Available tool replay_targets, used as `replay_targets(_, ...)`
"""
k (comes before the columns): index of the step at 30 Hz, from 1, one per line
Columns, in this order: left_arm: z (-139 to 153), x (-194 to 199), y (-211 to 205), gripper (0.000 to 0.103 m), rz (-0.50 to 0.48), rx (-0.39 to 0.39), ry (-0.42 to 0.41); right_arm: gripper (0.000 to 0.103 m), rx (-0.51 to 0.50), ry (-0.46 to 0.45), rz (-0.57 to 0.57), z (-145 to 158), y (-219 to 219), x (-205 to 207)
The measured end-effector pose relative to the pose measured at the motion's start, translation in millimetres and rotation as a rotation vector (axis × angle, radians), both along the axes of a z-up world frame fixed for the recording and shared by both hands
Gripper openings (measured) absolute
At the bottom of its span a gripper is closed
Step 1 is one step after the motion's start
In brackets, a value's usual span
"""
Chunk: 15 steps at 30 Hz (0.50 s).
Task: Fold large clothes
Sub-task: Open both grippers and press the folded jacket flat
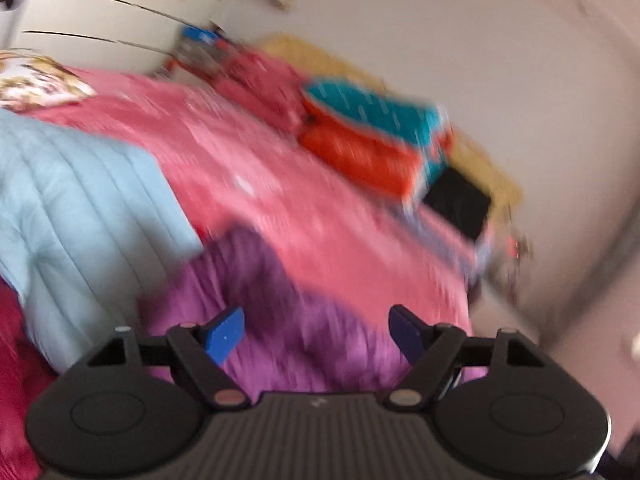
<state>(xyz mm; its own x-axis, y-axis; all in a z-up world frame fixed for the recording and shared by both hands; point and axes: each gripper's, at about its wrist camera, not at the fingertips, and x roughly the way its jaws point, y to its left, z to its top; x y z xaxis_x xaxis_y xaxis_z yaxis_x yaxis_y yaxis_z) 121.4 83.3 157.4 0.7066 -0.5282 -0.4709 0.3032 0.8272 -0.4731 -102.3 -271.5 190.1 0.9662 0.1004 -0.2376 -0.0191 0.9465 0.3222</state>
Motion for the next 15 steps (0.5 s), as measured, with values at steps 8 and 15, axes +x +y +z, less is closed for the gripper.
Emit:
replay_targets(8,-59,19,-67,0.076,-0.094,0.242,0.027,0.103,-0.123,0.192,0.06,-38,41,41)
replay_targets(15,-71,55,-87,0.074,-0.019,0.31,-0.068,0.103,-0.105,0.273,-0.002,-74,23,67)
